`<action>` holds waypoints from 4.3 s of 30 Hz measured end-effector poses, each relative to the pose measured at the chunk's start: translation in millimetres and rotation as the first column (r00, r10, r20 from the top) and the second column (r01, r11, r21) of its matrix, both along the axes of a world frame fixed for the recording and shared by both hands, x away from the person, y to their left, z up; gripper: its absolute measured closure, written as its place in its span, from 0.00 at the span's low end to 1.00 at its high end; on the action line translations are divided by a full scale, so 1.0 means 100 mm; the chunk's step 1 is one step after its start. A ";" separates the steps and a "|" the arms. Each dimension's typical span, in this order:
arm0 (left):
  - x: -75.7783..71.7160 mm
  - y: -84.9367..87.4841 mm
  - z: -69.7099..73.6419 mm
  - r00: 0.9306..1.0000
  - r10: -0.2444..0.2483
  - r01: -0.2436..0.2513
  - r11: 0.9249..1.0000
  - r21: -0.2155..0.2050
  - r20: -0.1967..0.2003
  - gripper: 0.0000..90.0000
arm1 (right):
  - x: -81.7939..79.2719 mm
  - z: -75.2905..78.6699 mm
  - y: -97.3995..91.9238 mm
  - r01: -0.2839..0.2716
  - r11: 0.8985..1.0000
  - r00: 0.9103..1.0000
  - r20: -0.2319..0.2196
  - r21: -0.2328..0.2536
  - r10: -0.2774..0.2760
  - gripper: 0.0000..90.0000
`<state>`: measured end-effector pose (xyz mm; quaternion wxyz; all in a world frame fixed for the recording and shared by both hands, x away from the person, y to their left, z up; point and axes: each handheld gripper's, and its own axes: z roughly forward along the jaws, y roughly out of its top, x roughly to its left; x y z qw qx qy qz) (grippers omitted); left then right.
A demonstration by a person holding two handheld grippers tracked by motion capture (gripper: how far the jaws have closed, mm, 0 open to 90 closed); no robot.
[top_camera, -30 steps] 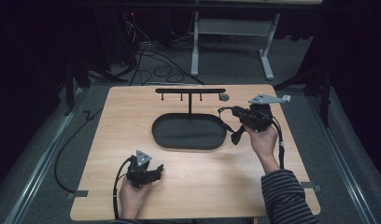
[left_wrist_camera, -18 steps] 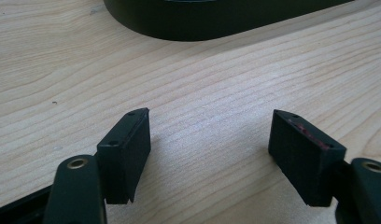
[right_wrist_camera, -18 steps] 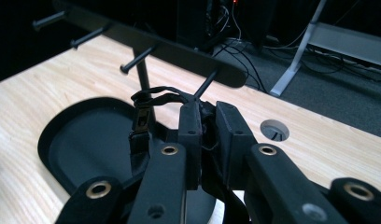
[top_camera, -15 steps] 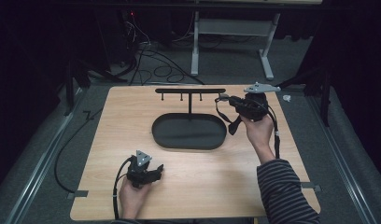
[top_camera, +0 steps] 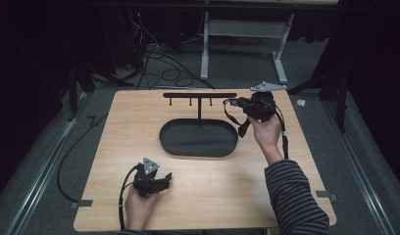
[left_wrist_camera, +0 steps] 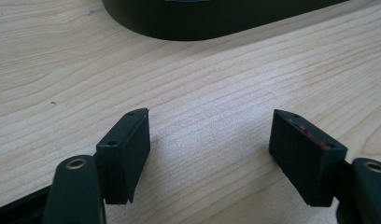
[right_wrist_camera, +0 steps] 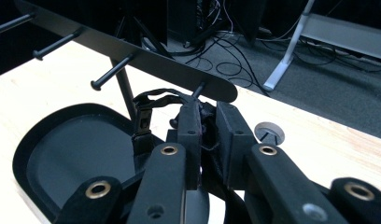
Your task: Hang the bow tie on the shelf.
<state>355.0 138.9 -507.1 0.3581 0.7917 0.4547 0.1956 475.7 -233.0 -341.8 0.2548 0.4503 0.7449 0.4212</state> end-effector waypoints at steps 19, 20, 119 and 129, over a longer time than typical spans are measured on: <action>0.00 0.00 0.00 1.000 0.001 -0.001 1.000 -0.001 0.001 0.33 | 0.12 -0.10 0.07 0.035 0.998 0.999 -0.024 -0.052 -0.036 0.89; 0.00 0.00 0.00 1.000 0.001 -0.001 1.000 -0.001 0.001 0.33 | 0.13 -0.10 0.07 0.033 0.998 0.999 -0.026 -0.052 -0.035 0.89; 0.00 0.00 0.00 1.000 0.000 0.000 1.000 -0.002 -0.001 0.33 | -0.65 -0.10 -0.53 -0.022 0.997 1.000 0.023 0.078 0.021 0.61; 0.00 0.00 0.00 1.000 0.000 0.000 1.000 -0.001 -0.001 0.33 | -0.72 -0.11 -0.59 -0.019 0.997 1.000 0.023 0.080 0.018 0.61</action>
